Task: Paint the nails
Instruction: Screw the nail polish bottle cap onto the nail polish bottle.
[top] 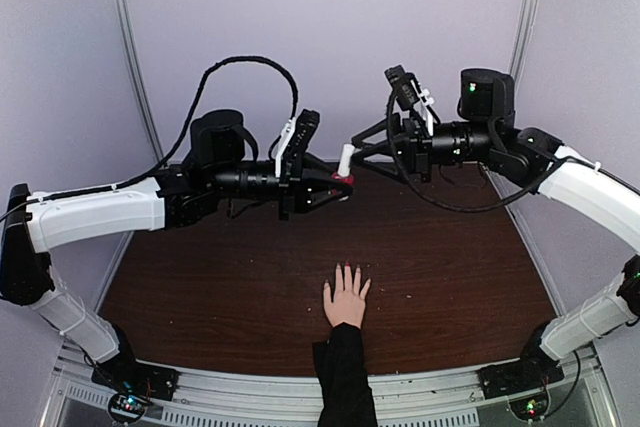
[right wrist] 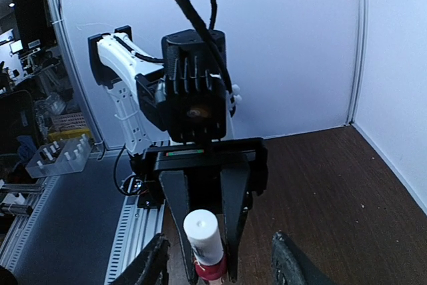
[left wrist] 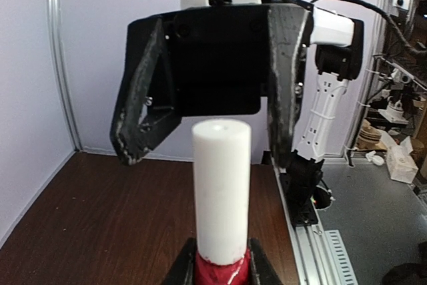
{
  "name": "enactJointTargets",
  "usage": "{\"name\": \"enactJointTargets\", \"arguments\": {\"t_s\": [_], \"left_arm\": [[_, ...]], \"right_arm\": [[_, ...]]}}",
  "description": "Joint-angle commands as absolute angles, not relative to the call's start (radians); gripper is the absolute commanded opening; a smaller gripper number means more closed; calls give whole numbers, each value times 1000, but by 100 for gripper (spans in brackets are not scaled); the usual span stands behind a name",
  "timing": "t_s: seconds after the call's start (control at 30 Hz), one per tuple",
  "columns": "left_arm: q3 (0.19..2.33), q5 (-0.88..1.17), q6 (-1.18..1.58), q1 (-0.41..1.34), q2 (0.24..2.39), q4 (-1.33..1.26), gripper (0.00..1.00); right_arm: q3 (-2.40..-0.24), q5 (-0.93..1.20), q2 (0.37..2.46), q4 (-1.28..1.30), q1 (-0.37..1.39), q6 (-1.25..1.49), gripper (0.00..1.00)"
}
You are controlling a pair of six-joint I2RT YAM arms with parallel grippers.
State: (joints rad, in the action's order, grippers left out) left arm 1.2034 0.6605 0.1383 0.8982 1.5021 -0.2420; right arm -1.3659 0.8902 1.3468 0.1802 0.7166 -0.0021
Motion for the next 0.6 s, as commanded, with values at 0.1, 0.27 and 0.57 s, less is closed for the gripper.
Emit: {"name": "enactJointTargets", "arguments": {"t_s": [0.1, 0.27, 0.57], "left_arm": [[1242, 836, 185, 893, 1503, -324, 0], [1251, 851, 188, 892, 1510, -322, 0], [1252, 858, 194, 893, 1509, -332, 0]], "right_arm": [[-1438, 1077, 1372, 239, 726, -49, 48], [-1462, 1108, 1401, 242, 745, -46, 43], [-1489, 1111, 1428, 276, 762, -71, 33]]}}
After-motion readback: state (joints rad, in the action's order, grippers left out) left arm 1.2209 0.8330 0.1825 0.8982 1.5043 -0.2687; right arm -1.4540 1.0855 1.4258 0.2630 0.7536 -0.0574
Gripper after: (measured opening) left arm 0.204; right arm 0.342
